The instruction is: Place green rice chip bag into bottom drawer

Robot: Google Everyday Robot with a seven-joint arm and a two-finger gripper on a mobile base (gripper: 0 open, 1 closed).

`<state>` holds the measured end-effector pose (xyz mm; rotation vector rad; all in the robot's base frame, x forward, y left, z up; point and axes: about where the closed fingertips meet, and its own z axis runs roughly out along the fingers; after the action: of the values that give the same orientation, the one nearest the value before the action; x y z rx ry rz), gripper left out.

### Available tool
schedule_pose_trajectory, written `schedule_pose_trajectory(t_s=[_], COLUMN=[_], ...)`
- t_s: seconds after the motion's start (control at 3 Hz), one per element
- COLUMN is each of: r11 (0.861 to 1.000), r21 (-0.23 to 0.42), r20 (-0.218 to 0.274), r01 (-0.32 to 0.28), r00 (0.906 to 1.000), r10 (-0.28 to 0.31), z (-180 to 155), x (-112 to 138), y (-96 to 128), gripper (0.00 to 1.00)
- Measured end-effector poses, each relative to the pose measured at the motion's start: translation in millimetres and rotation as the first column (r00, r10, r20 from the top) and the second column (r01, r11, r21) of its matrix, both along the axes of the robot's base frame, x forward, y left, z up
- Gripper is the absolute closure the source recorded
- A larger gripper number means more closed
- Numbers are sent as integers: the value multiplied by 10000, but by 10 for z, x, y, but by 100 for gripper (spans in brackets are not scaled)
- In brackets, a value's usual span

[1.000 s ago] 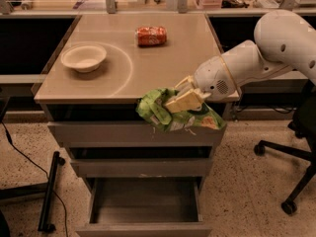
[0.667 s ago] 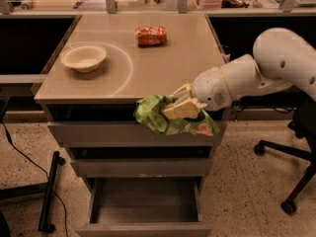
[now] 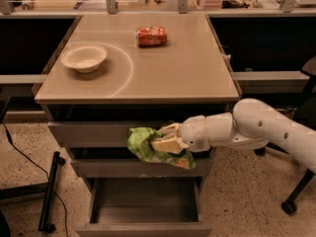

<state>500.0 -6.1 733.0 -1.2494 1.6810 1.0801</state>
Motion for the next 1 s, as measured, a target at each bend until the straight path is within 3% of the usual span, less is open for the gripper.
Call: schedule_pose_trajectory(t_s=[0.33,0.67,1.0], r11=[9984,9963,9963], r21=[529,745,745], r20=[-1083,-2166,-2167], r01=[183,435,435], r00=[9940,9759,9759], r10=[-125,-264,-264], z=[-552,-991,-991], x=[-125,-319,-319], y=[145,223,224], gripper=[100,100,100])
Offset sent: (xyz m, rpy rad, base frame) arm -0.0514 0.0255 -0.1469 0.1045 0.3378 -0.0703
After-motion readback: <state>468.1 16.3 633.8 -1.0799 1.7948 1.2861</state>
